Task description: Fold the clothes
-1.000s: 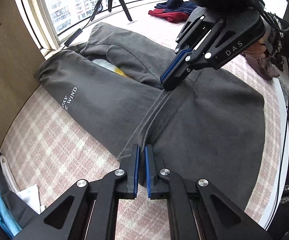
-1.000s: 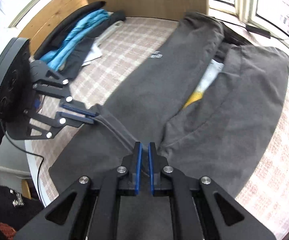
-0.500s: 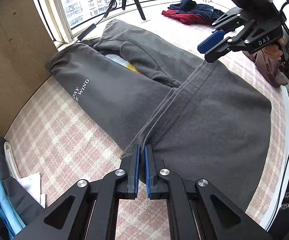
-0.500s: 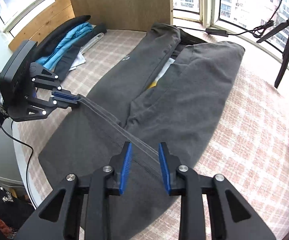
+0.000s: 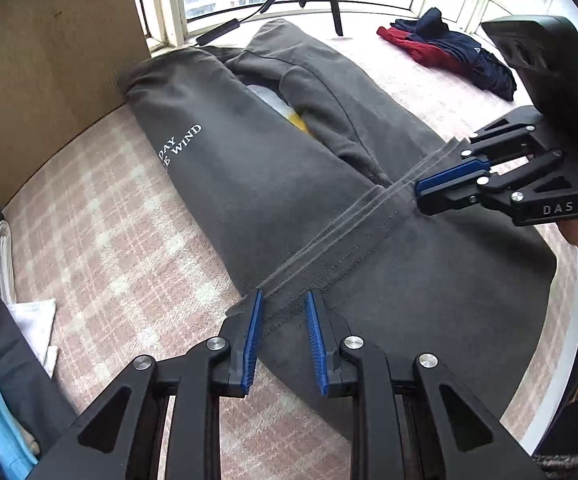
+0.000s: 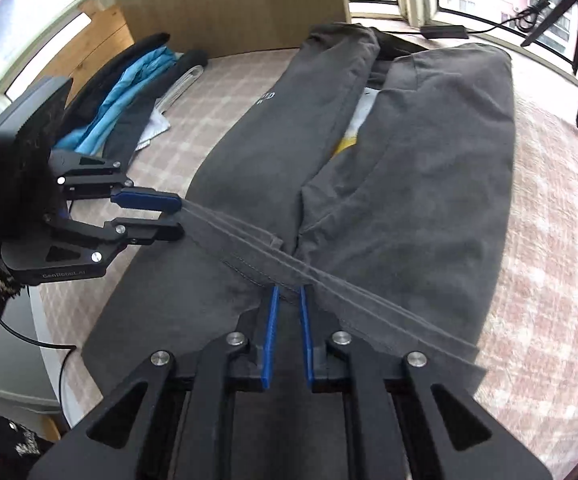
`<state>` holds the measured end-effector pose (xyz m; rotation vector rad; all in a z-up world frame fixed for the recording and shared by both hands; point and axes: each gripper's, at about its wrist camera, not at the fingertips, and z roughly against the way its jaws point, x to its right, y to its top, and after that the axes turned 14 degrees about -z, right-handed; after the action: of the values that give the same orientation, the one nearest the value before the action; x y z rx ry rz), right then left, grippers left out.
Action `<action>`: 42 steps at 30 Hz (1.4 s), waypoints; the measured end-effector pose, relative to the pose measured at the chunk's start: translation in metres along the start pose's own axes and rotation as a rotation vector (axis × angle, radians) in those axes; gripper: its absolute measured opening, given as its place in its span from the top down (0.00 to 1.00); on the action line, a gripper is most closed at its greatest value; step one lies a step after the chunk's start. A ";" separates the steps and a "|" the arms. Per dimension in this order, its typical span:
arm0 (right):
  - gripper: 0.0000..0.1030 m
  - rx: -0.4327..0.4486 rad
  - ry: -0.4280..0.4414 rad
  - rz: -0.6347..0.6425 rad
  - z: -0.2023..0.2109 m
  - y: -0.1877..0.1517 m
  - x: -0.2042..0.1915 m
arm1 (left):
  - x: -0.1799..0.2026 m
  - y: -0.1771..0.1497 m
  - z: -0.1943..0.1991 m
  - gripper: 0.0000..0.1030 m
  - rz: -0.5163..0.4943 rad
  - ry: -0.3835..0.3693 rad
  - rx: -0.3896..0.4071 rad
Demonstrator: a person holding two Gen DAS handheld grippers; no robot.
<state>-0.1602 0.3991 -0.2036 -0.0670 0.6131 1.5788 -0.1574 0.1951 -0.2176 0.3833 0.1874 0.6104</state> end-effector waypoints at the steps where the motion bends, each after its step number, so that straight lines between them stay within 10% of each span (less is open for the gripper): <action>1: 0.88 0.016 0.000 -0.015 0.011 -0.001 0.001 | 0.000 0.002 0.005 0.79 0.015 0.029 -0.016; 6: 0.79 0.152 -0.056 -0.060 0.092 0.004 -0.008 | 0.003 0.018 0.067 0.69 0.019 0.170 0.025; 13: 0.40 0.468 -0.208 -0.068 0.201 0.008 -0.029 | -0.015 0.045 0.146 0.61 -0.018 0.245 0.164; 23: 0.36 0.432 -0.272 -0.096 0.207 0.067 -0.009 | -0.091 0.077 0.163 0.51 0.192 0.164 0.220; 42: 0.36 0.183 -0.181 -0.224 -0.018 0.207 0.132 | -0.191 0.136 -0.093 0.46 0.336 0.098 -0.047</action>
<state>-0.3761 0.5165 -0.2013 0.1386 0.5839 1.2913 -0.4086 0.2116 -0.2368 0.3419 0.2032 0.9640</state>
